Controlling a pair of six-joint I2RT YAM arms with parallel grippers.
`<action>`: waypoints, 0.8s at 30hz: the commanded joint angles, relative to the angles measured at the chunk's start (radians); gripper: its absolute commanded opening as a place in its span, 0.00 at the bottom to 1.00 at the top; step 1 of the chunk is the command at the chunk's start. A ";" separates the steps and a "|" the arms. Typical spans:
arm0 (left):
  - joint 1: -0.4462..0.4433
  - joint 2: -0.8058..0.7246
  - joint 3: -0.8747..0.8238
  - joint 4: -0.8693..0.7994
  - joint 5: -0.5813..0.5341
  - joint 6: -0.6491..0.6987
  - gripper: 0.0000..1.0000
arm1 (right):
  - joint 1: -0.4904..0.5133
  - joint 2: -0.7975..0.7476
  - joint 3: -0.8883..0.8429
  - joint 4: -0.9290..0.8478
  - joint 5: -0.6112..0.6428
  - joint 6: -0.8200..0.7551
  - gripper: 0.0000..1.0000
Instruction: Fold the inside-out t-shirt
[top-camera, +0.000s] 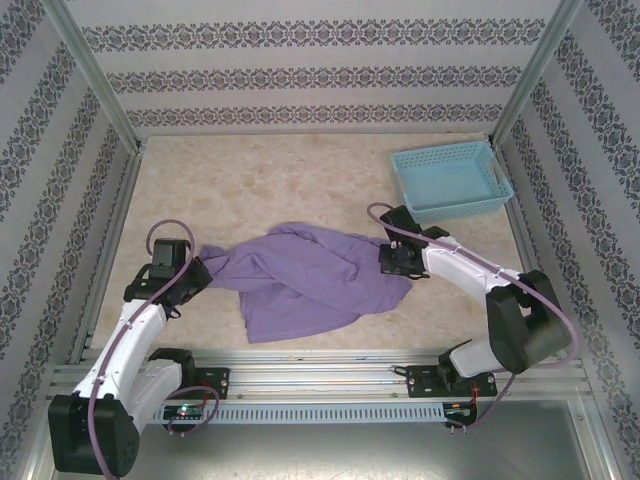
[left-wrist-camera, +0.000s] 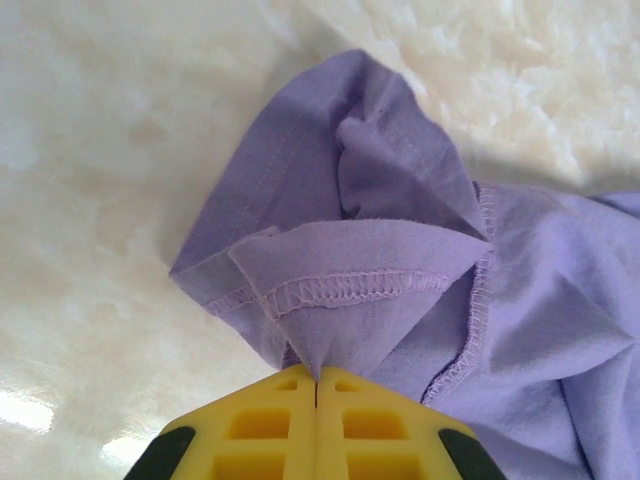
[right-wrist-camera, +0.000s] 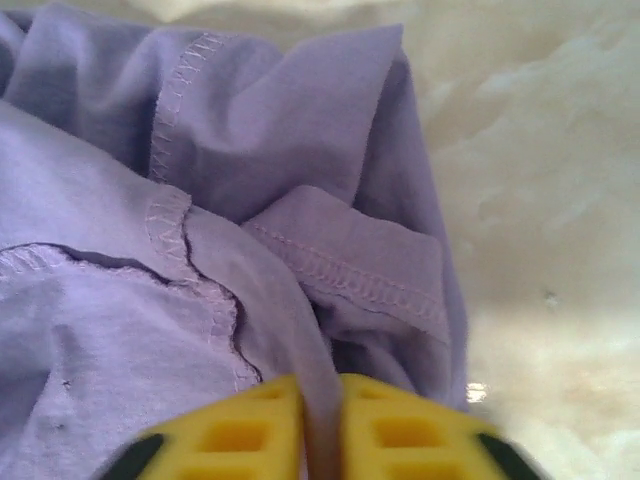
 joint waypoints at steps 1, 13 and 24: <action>0.008 -0.026 0.078 -0.043 -0.053 0.018 0.00 | -0.005 -0.076 0.092 -0.082 0.103 -0.053 0.00; 0.011 -0.207 0.365 -0.078 -0.264 0.106 0.00 | 0.201 -0.415 0.321 -0.319 0.704 -0.187 0.00; 0.011 -0.134 -0.008 -0.113 -0.048 -0.029 0.00 | 0.113 -0.393 -0.178 -0.140 0.228 0.168 0.00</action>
